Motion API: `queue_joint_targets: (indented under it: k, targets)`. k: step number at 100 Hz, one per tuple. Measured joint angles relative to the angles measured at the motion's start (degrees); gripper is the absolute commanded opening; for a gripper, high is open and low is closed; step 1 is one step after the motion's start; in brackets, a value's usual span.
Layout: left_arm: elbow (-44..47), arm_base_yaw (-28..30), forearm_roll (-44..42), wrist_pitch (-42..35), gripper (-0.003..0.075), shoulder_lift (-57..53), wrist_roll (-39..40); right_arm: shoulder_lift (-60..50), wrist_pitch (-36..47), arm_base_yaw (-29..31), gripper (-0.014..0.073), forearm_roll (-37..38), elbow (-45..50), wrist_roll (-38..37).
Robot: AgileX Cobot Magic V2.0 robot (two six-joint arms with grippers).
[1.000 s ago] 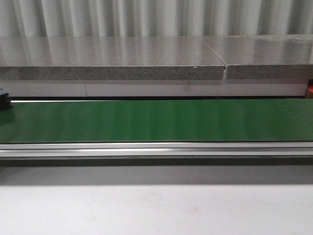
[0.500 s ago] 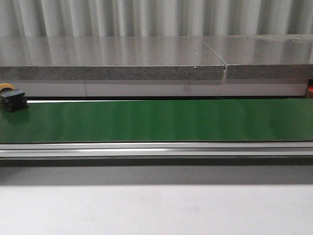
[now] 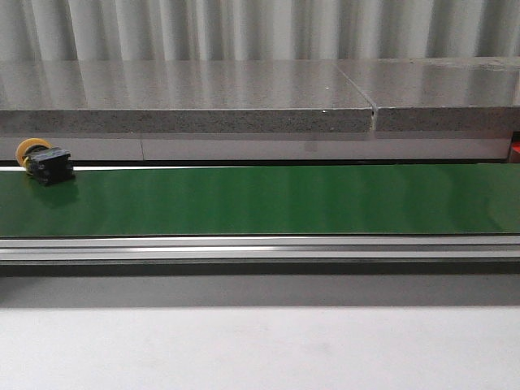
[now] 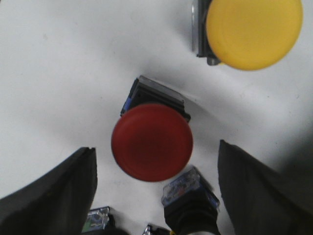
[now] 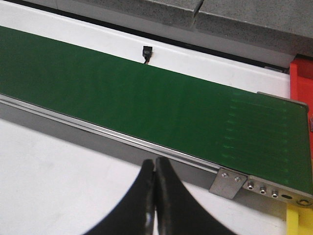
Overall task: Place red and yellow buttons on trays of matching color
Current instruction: 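Return the left gripper to the pile and grasp a red button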
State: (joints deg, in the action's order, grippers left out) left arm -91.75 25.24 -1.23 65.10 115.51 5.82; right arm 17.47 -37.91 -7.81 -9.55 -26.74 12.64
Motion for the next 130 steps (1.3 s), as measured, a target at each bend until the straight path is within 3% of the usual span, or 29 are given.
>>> queue_joint_targets:
  k: [12, 34, 42, 66, 91, 130]
  targets:
    - [0.0, 0.0, -0.1, -1.5, 0.0468, 1.0, 0.0, 0.0, 0.0, 0.0, -0.0066, 0.0, 0.0, 0.0]
    - [0.0, 0.0, -0.2, -3.1, 0.0249, 1.0, 0.0, 0.0, 0.0, 0.0, -0.0066, 0.0, 0.0, 0.0]
    - [0.0, 0.0, -0.3, -3.3, 0.0208, 1.0, 0.0, 0.0, 0.0, 0.0, -0.0066, 0.0, 0.0, 0.0]
    - [0.0, 0.0, -0.3, -3.5, 0.0207, 0.1, 0.0, 0.0, 0.0, 0.0, -0.0066, 0.0, 0.0, 0.0]
    - [3.3, -0.7, -0.3, -2.9, 0.0207, -9.4, -1.6, 0.0, 0.0, 0.0, -0.0066, 0.0, 0.0, 0.0]
    - [7.6, -7.5, 0.6, 0.7, 0.0207, -24.5, -2.5, 0.0, 0.0, 0.0, -0.0066, 0.0, 0.0, 0.0]
